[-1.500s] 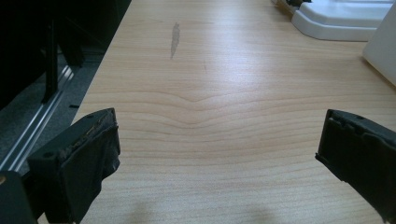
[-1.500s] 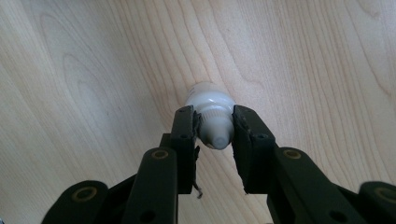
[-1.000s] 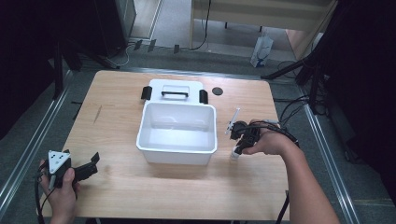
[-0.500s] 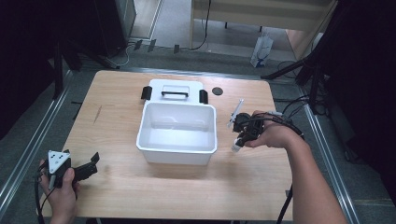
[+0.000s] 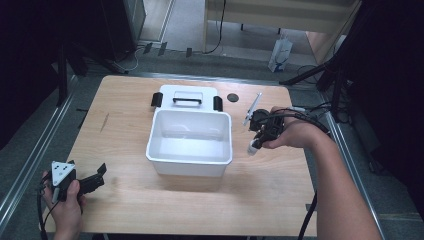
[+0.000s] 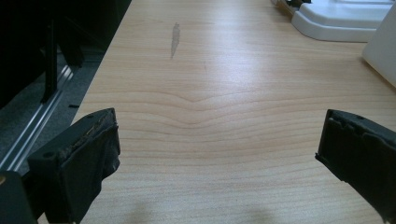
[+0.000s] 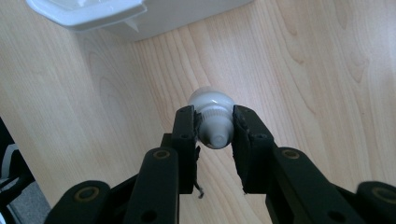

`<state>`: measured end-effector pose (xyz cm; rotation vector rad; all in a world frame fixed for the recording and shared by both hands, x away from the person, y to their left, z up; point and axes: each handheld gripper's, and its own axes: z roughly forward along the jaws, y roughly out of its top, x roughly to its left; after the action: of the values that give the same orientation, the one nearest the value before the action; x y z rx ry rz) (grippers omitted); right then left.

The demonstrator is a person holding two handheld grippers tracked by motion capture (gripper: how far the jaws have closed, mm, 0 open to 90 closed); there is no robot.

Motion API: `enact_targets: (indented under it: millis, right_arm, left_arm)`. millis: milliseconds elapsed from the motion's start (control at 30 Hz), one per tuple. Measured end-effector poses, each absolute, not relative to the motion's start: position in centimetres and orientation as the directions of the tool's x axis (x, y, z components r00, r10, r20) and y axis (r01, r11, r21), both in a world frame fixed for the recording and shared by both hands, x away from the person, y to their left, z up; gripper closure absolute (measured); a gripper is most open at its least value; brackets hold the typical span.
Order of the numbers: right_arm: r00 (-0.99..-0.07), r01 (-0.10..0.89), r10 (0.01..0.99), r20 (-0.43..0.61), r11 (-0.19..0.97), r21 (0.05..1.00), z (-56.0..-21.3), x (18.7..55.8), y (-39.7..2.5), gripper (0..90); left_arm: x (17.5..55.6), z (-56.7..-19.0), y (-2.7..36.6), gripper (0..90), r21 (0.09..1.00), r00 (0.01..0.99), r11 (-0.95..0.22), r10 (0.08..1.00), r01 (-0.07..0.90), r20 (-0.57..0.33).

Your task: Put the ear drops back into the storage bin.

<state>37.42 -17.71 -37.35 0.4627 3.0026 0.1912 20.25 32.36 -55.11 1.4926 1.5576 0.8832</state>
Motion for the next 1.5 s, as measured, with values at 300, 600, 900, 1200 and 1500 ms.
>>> enact_targets:
  millis: [300,600,900,1200,1500]
  right_arm:
    - [-0.951,0.277,0.294,-0.1,0.948,0.154,-35.1,37.4,-17.1,72.1]
    - [-0.957,0.256,0.272,-0.099,0.955,0.147,-33.6,37.2,-16.1,72.1]
    - [-0.967,0.224,0.236,-0.097,0.967,0.119,-32.2,37.1,-14.9,72.2]
    - [-0.969,0.212,0.226,-0.099,0.968,0.137,-31.3,36.9,-13.8,72.2]
    - [-0.977,0.171,0.186,-0.1,0.975,0.144,-30.8,36.9,-12.0,72.2]
  left_arm:
    - [20.2,-55.1,32.4,0.0,0.892,0.003,0.062,0.998,0.447,-0.07]
    - [20.2,-55.1,32.4,0.0,0.892,0.002,0.064,0.997,0.448,-0.072]
    - [20.2,-55.1,32.4,0.0,0.892,0.004,0.065,0.997,0.448,-0.075]
    - [20.2,-55.1,32.4,0.0,0.893,0.004,0.066,0.997,0.446,-0.076]
    - [20.2,-55.1,32.4,0.0,0.891,0.006,0.068,0.997,0.449,-0.079]
